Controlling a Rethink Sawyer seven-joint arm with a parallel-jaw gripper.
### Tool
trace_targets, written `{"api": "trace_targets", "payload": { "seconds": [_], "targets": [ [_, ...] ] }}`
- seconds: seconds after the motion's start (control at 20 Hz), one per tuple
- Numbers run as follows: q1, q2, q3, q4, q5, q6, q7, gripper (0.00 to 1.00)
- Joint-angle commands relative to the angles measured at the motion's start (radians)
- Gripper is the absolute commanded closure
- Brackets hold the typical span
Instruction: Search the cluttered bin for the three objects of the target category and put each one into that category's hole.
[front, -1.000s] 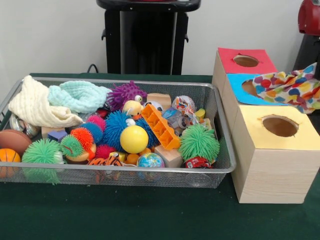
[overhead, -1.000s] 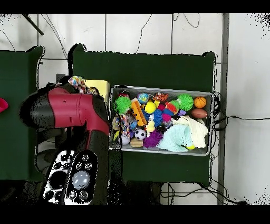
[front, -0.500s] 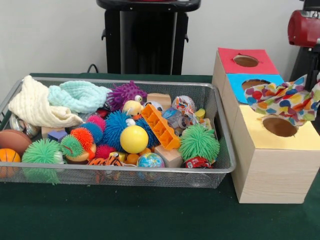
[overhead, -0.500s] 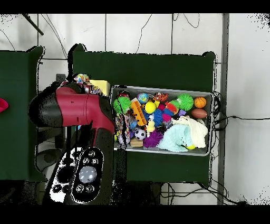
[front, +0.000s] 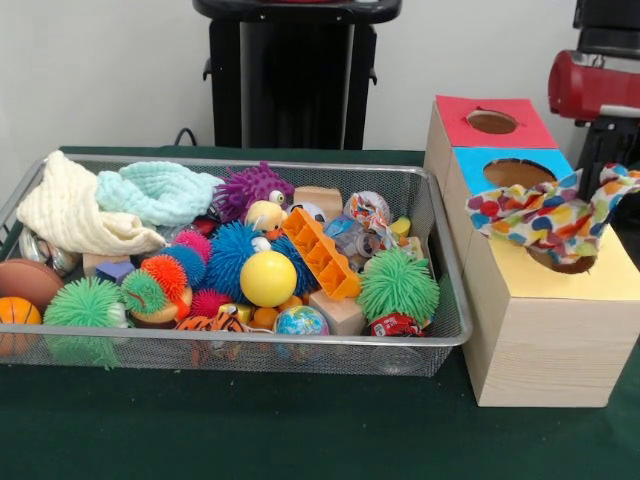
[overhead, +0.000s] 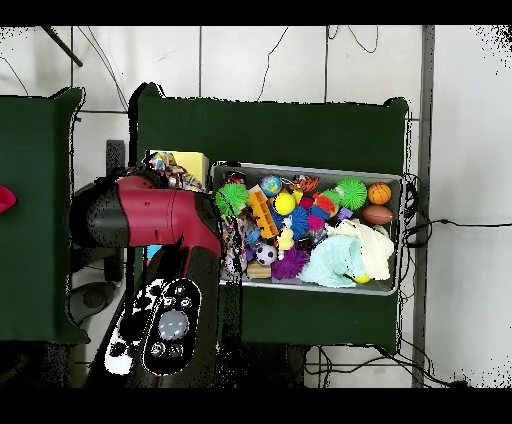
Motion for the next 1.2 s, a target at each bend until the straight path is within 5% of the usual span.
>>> {"api": "trace_targets", "payload": {
  "seconds": [0.05,1.05,1.1,1.2],
  "targets": [
    [-0.038,0.05,0.112,0.159,0.007,-0.071,0.177,1.0],
    [-0.064,0.048,0.165,0.2,0.031,-0.083,0.175,1.0],
    [-0.067,0.046,0.167,0.2,0.03,-0.08,0.171,0.0],
    [-0.074,0.044,0.173,0.199,0.028,-0.07,0.162,0.0]
  ]
}}
